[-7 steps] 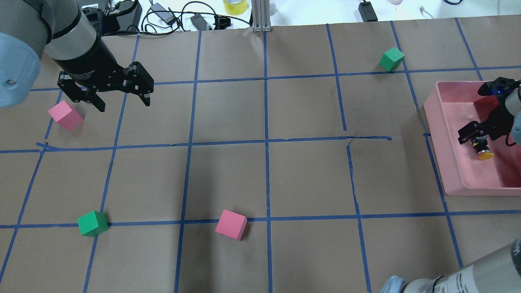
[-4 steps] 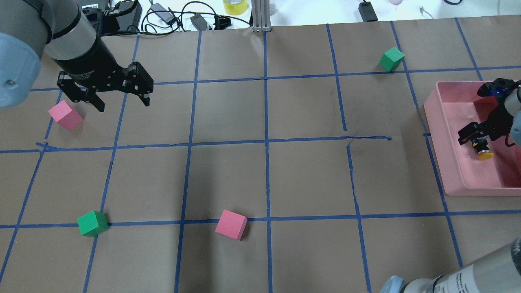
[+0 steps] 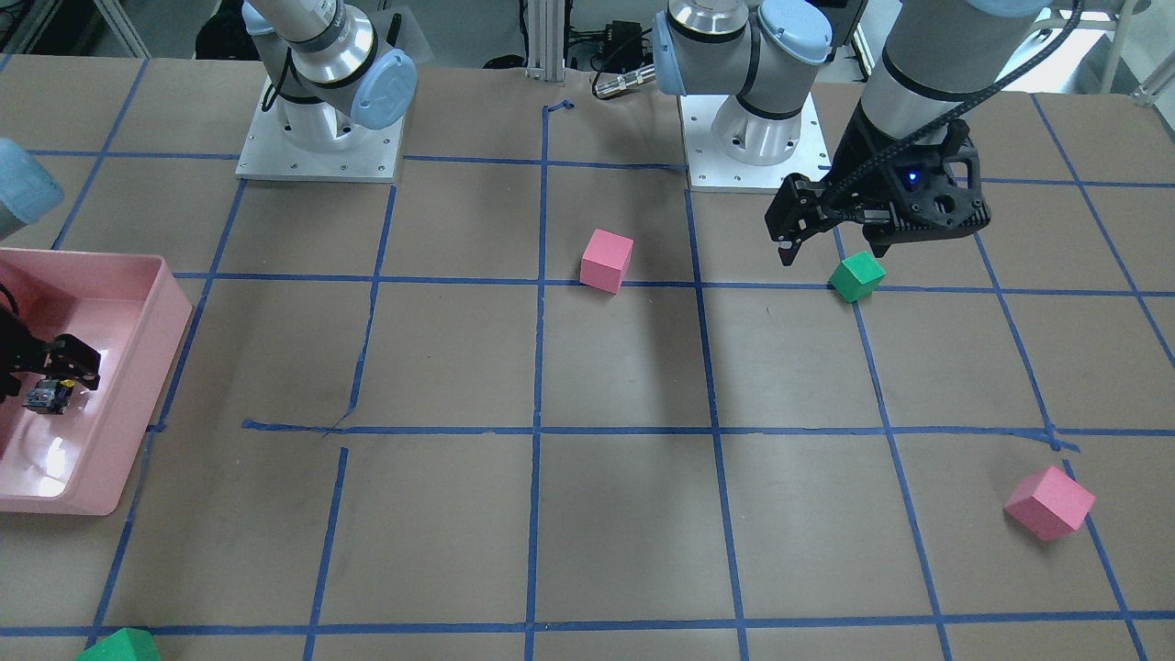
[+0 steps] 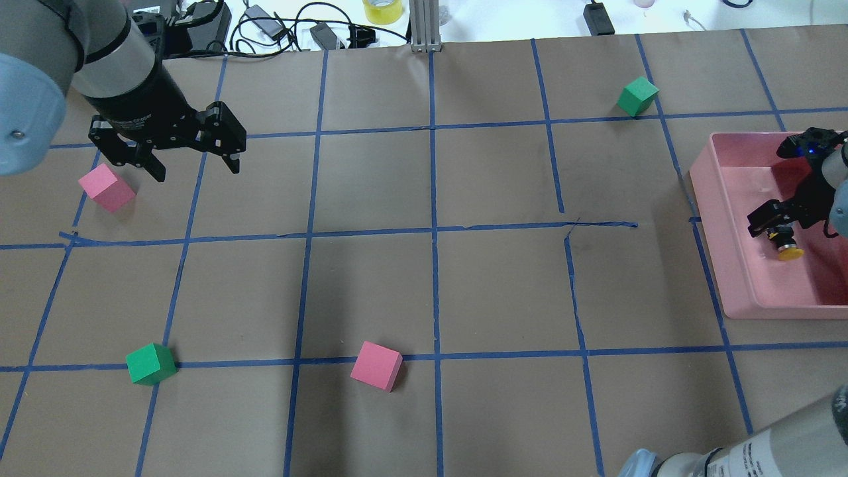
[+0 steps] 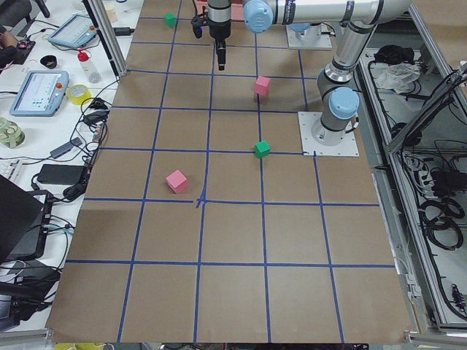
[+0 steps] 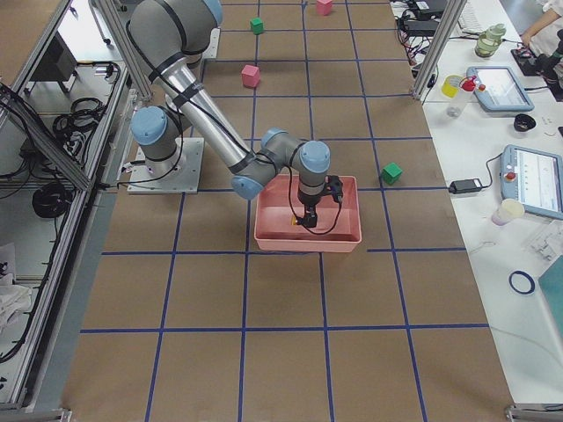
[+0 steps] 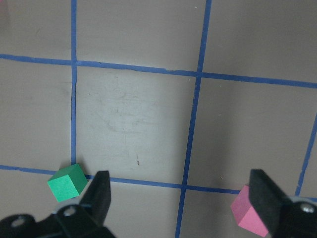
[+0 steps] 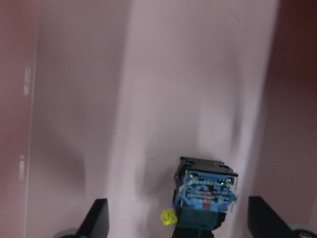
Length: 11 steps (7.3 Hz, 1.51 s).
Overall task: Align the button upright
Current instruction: 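Close the right gripper on the switch's clear top block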
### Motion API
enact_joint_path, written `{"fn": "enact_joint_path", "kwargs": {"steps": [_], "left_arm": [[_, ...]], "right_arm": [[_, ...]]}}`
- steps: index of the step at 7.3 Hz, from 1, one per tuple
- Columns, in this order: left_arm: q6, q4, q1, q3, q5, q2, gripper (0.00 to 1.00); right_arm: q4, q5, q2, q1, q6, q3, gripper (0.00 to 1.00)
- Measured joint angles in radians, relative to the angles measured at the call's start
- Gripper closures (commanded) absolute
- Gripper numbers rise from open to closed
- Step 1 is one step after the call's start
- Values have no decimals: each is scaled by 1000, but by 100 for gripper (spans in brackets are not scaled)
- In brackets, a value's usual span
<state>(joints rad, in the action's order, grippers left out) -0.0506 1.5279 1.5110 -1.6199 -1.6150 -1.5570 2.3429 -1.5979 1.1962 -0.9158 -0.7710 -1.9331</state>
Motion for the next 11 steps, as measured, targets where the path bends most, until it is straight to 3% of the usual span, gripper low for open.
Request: {"fn": "enact_joint_path", "kwargs": {"steps": [6, 11], "left_arm": [[0, 0, 0, -4, 0, 2, 0], [0, 1, 0, -5, -2, 2, 0]], "right_arm": [[27, -2, -15, 0, -3, 0, 0], [49, 55, -22, 0, -1, -1, 1]]}}
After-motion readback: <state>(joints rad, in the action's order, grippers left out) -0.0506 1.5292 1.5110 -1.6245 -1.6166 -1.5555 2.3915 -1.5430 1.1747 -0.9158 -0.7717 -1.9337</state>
